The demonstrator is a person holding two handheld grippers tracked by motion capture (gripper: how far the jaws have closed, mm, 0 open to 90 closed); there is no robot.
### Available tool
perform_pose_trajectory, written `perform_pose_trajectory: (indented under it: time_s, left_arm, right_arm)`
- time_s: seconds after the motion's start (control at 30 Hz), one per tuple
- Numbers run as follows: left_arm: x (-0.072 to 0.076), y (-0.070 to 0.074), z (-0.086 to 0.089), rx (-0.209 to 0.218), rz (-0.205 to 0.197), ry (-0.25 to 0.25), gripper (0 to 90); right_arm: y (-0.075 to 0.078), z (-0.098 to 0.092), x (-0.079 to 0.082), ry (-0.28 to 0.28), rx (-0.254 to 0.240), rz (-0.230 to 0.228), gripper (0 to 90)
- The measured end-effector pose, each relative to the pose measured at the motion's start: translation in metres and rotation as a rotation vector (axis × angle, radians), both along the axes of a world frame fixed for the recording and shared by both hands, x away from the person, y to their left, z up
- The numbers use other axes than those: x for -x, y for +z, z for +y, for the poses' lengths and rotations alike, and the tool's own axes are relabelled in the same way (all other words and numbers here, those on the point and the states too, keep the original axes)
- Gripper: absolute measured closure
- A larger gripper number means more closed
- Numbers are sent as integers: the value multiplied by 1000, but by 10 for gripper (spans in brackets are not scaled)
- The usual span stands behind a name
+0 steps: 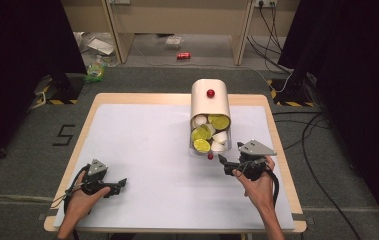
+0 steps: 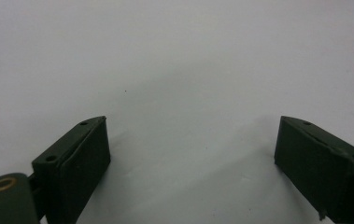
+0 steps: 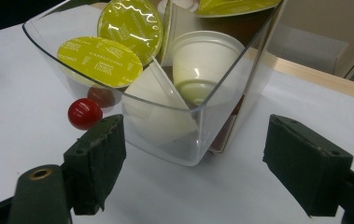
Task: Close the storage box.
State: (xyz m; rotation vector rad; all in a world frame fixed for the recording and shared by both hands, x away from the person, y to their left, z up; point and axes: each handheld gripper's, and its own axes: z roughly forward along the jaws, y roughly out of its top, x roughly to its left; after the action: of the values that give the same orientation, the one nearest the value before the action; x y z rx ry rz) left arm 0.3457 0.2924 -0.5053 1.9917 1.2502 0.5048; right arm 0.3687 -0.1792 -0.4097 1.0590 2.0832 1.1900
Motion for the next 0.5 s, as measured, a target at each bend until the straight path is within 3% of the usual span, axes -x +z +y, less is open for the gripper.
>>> perform_pose_trajectory:
  time_s: [0.5]
  left_arm:
    - [0, 0, 0, -1, 0, -1, 99]
  right_arm:
    - [0, -2, -3, -33, -19, -24, 215]
